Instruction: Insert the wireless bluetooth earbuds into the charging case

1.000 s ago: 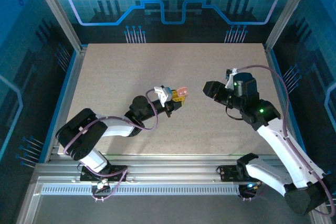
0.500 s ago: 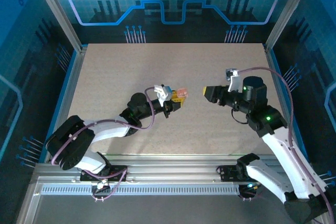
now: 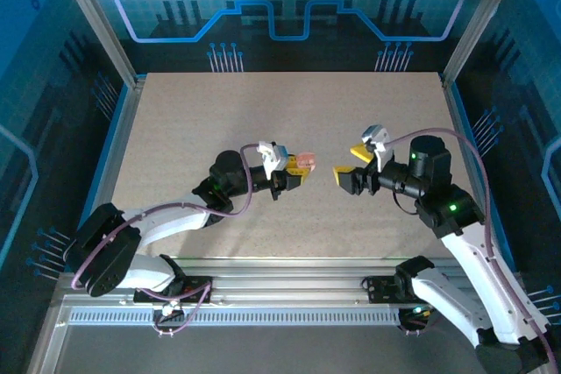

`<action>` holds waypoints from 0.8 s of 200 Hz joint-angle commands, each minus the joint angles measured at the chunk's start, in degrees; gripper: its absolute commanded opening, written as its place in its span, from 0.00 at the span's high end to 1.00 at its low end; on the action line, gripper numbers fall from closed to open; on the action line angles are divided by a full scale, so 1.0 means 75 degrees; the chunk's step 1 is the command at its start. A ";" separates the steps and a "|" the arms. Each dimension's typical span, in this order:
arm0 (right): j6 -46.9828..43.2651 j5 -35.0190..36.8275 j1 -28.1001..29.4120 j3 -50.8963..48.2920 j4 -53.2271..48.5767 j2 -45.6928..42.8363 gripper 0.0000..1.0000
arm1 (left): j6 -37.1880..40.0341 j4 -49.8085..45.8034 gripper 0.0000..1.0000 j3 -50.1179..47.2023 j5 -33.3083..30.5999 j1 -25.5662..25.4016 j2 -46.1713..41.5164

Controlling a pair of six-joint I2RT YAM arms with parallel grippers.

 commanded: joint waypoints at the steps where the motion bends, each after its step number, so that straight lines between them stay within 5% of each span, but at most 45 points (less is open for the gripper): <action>1: -0.2039 -0.1203 -0.0104 -0.0135 -0.0271 -0.0111 0.27 | 0.0288 -0.0307 0.80 0.0335 0.0489 0.0027 -0.0201; 160: -0.3834 -0.2579 0.0076 0.0526 -0.0925 0.2174 0.37 | 0.0257 0.0047 0.80 0.0373 0.0990 0.0015 -0.0272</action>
